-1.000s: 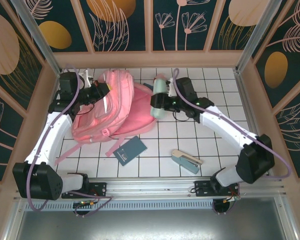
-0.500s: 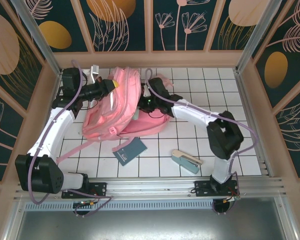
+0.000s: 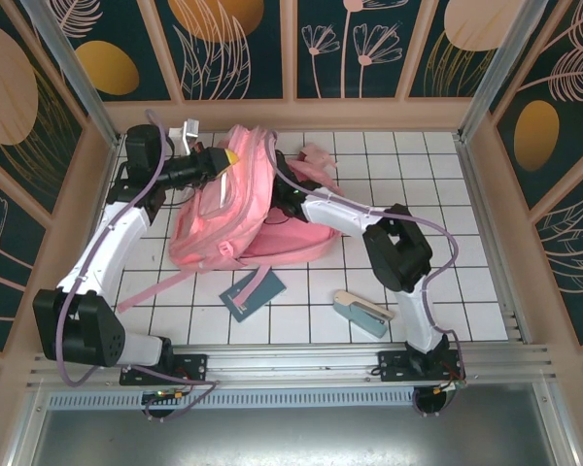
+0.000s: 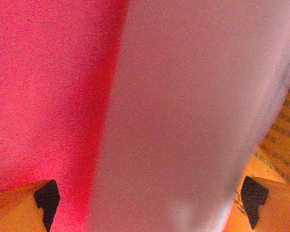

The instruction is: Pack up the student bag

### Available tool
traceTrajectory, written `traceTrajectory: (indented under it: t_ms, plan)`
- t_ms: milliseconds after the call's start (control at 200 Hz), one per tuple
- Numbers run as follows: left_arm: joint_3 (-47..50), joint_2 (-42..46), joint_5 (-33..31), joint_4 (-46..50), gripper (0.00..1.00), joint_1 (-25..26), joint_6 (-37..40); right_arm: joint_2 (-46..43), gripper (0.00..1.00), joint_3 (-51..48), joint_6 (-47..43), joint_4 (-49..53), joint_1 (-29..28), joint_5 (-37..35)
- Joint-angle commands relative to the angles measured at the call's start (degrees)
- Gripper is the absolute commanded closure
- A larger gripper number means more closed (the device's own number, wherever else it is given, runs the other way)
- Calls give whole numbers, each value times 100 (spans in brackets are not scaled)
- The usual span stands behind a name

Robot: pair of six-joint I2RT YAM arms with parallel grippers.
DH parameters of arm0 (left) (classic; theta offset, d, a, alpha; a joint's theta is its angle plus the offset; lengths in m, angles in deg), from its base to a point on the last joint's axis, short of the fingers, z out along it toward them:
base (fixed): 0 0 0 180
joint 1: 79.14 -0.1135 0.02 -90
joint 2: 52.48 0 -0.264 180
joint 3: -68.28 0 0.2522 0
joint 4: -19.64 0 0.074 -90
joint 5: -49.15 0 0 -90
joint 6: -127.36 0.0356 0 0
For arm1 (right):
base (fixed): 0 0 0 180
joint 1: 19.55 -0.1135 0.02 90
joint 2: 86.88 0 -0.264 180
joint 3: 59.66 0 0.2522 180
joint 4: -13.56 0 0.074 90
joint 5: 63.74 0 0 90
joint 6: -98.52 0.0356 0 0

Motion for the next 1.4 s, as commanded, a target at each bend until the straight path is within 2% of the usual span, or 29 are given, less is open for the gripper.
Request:
traceTrajectory:
  t_ms: [0, 205, 305, 611, 886, 1036, 1191, 1266, 1391]
  plan:
    - [-593, 160, 415, -949, 100, 62, 294, -305, 1, -182, -276, -119, -75, -124]
    - [-743, 96, 138, -490, 100, 56, 601, -762, 1, -699, -620, -189, 103, -106]
    - [-734, 135, -45, -339, 100, 38, 705, -1092, 1, -1141, -647, -562, 199, 51]
    - [-525, 343, -722, 117, 100, -244, 799, -1921, 3, -1893, -965, -738, 569, 105]
    - [-169, 725, -2080, 634, 100, -502, 766, -3241, 6, -2391, -2449, 671, 664, -915]
    - [57, 944, -2647, 622, 100, -516, 849, -4058, 7, -2819, -3250, 2106, 643, -1713]
    - [517, 1172, -3509, 165, 100, -533, 599, -4405, 6, -3094, -3530, 3697, 510, -2359]
    - [730, 1207, -3610, -106, 100, -538, 509, -4411, 5, -3184, -3699, 4254, 421, -2263]
    - [1041, 1102, -3252, -476, 100, -533, 472, -4153, 1, -3126, -4017, 5113, 2, -2466]
